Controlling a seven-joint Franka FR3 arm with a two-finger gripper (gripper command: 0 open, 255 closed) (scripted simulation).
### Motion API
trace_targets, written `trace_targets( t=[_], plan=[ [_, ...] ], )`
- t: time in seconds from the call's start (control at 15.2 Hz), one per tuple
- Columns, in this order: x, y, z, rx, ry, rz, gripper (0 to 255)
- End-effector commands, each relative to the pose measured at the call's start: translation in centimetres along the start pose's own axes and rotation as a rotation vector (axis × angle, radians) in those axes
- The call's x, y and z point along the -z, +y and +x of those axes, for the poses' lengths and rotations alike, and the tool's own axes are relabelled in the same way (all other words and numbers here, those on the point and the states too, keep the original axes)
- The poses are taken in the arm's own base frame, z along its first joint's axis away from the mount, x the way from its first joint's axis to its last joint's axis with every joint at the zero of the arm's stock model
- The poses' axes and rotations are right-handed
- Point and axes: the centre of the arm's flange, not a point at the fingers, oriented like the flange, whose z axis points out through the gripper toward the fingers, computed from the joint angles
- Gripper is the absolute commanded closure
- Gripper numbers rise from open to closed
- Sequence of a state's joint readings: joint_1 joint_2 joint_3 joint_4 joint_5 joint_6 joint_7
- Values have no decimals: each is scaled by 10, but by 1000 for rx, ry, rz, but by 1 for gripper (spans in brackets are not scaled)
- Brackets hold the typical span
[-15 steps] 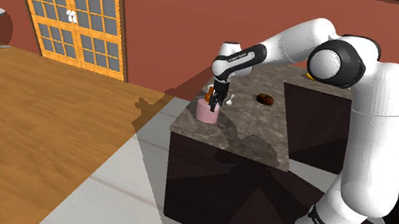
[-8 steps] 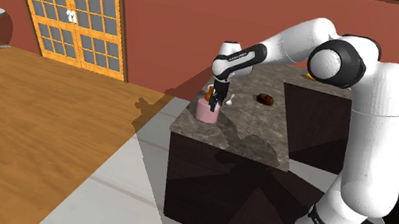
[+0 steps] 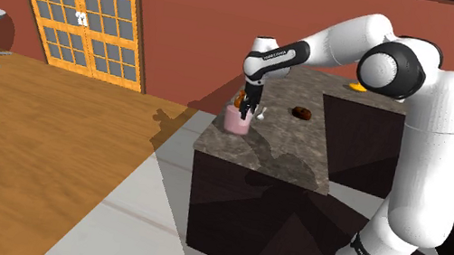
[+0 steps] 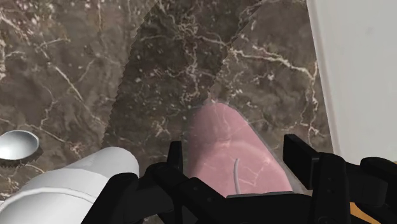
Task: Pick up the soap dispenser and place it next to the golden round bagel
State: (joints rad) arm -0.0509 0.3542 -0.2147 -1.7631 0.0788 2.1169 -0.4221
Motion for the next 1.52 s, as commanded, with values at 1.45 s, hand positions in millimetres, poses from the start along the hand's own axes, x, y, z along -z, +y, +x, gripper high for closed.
trace_targets(
  t=[1.45],
  plan=[
    [128,1,1,0,0,0,255]
  ],
)
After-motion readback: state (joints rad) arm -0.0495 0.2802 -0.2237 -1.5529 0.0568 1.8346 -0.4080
